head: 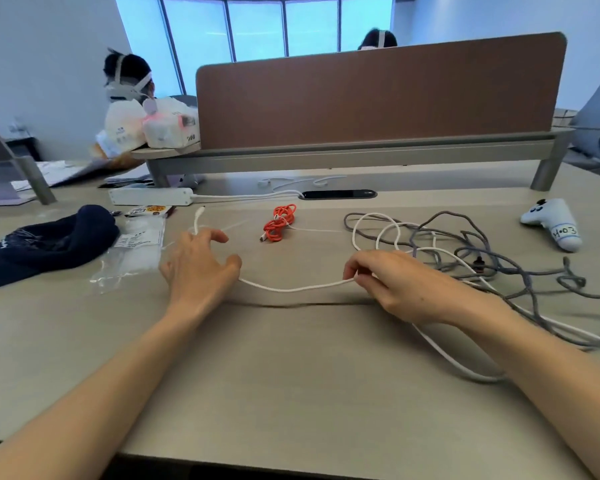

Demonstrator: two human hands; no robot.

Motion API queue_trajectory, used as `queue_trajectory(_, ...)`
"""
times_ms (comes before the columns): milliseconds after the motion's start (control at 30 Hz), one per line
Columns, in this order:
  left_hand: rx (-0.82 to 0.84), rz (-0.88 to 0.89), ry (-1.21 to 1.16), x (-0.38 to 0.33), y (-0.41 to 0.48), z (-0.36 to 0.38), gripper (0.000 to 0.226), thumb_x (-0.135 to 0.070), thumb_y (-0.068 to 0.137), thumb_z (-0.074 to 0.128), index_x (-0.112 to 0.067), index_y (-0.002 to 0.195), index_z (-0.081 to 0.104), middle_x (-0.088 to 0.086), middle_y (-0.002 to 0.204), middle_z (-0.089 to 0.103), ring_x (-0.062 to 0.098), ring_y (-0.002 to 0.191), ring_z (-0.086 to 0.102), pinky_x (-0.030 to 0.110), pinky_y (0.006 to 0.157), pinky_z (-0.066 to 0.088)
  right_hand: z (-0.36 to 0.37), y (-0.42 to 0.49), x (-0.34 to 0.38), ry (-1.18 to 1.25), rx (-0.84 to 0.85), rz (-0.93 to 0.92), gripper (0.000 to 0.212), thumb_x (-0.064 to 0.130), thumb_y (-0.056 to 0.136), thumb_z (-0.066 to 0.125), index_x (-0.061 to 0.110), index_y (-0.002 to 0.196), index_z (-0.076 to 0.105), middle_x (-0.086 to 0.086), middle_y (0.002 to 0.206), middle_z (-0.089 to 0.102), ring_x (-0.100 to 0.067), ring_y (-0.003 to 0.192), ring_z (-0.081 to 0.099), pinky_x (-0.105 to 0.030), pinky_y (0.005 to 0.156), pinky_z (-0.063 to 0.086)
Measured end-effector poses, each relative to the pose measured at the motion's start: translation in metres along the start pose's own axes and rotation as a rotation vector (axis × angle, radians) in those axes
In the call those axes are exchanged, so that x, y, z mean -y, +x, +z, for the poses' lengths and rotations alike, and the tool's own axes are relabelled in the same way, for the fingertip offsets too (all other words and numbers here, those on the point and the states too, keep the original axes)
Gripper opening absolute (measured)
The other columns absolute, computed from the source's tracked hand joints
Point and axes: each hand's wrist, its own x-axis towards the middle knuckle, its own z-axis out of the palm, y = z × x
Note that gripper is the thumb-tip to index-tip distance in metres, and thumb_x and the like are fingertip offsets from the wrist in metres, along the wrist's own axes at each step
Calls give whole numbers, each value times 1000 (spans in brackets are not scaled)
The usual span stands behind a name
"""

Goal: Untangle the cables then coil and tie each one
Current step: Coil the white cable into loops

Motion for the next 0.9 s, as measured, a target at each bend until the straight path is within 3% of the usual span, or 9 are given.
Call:
queue_trajectory(133, -159, 136, 165, 0, -4, -2, 57, -45, 70, 74, -28, 119, 51, 13, 124, 34, 33, 119, 34, 46, 92, 28, 4, 6, -2, 98, -201, -45, 16, 15, 97, 48, 17, 105, 63, 15, 86, 52, -5, 79, 44, -19, 71, 29)
queue_trajectory(233, -266, 383, 37, -26, -14, -1, 48, -50, 77, 65, -26, 116, 52, 11, 136, 35, 26, 126, 35, 40, 90, 25, 5, 7, -3, 178, -282, -28, 15, 16, 95, 52, 22, 105, 61, 19, 80, 51, 1, 74, 48, -17, 67, 31)
queue_trajectory(333, 78, 728, -139, -64, -32, 8, 36, -56, 89, 41, -26, 103, 53, -9, 103, 61, 10, 99, 58, 37, 84, 36, 5, 7, -2, 281, -349, -64, 13, 15, 92, 56, 25, 101, 54, 8, 86, 59, -6, 79, 55, -24, 69, 39)
queue_trajectory(400, 343, 857, -196, -80, -40, 20, 32, -55, 93, 33, -27, 93, 48, -13, 77, 60, 15, 76, 62, 35, 69, 43, 5, 7, -1, 323, -412, -113, 15, 10, 90, 58, 21, 99, 53, 6, 87, 62, -9, 80, 58, -25, 70, 46)
queue_trajectory(500, 275, 971, -276, -85, -36, 39, 30, -43, 96, 34, -23, 78, 48, -12, 65, 46, 25, 59, 54, 38, 54, 38, 1, 6, -4, 374, -450, -77, 18, 13, 90, 61, 23, 100, 51, 11, 80, 58, -4, 61, 54, -16, 57, 39)
queue_trajectory(600, 68, 871, -325, -82, -27, 49, 34, -36, 96, 36, -18, 70, 49, -6, 59, 45, 27, 54, 49, 42, 51, 40, -8, 3, -7, 581, -337, -19, 24, 17, 91, 62, 20, 113, 53, 3, 75, 61, -7, 45, 48, -17, 46, 38)
queue_trajectory(733, -97, 501, -379, -66, -5, 54, 39, -34, 94, 37, -11, 71, 58, 5, 67, 62, 32, 65, 57, 43, 57, 41, -16, -7, -17, 673, 95, 62, 17, 21, 97, 53, 16, 111, 59, -2, 60, 57, -17, 38, 41, -25, 39, 38)
queue_trajectory(833, -157, 323, -322, -53, 11, 50, 36, -35, 92, 35, -14, 77, 61, 8, 73, 61, 34, 73, 56, 41, 61, 40, -20, -5, -30, 370, 26, 44, 27, 30, 98, 48, 17, 84, 67, 4, 51, 48, -9, 43, 40, -22, 48, 34)
queue_trajectory(900, -197, 339, -235, -51, 15, 49, 34, -32, 92, 36, -14, 90, 65, 10, 89, 63, 34, 85, 56, 39, 70, 40, -20, -1, -36, 257, -77, 16, 32, 32, 98, 46, 21, 75, 65, 1, 52, 46, -7, 47, 39, -19, 50, 29)
